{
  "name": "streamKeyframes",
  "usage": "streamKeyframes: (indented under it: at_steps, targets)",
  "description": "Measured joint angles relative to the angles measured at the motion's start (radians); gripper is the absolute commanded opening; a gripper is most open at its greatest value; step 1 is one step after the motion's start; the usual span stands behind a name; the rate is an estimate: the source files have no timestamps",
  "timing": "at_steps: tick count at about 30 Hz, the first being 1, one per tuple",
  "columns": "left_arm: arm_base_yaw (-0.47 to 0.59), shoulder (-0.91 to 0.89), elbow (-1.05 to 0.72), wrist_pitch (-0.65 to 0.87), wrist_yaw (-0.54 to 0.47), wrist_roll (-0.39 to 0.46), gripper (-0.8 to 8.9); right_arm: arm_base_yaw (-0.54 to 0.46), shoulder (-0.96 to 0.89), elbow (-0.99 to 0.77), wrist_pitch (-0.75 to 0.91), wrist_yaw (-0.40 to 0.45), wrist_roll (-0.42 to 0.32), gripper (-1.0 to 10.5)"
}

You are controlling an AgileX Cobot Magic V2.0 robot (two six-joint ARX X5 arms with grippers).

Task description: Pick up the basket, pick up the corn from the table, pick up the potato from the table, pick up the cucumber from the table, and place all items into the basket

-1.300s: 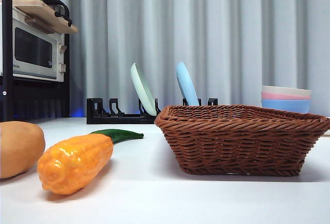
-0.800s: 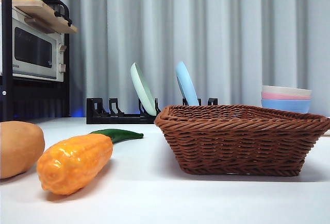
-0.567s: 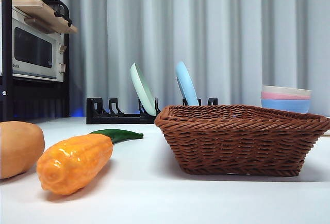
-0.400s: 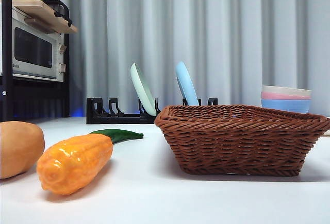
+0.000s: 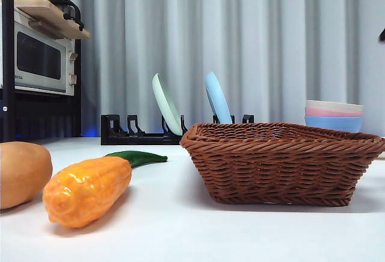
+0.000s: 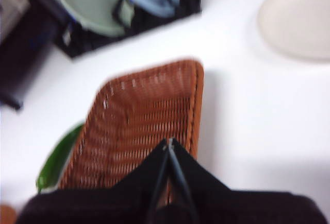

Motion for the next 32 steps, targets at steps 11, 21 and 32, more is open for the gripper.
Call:
streamKeyframes:
  at_steps: [11,21,32]
  targets:
    - [0.0,0.21,0.05,-0.008,0.114,0.01,3.77,0.0,0.295,0.139,-0.117,-0.15,-0.172,3.9]
    - [0.0,0.21,0.051,-0.003,0.113,0.009,3.77,0.001,0.467,0.198,-0.119,-0.138,-0.191,3.7]
    - [0.0,0.21,0.053,-0.005,0.114,0.009,3.77,0.042,0.777,0.307,-0.096,-0.129,-0.197,1.7]
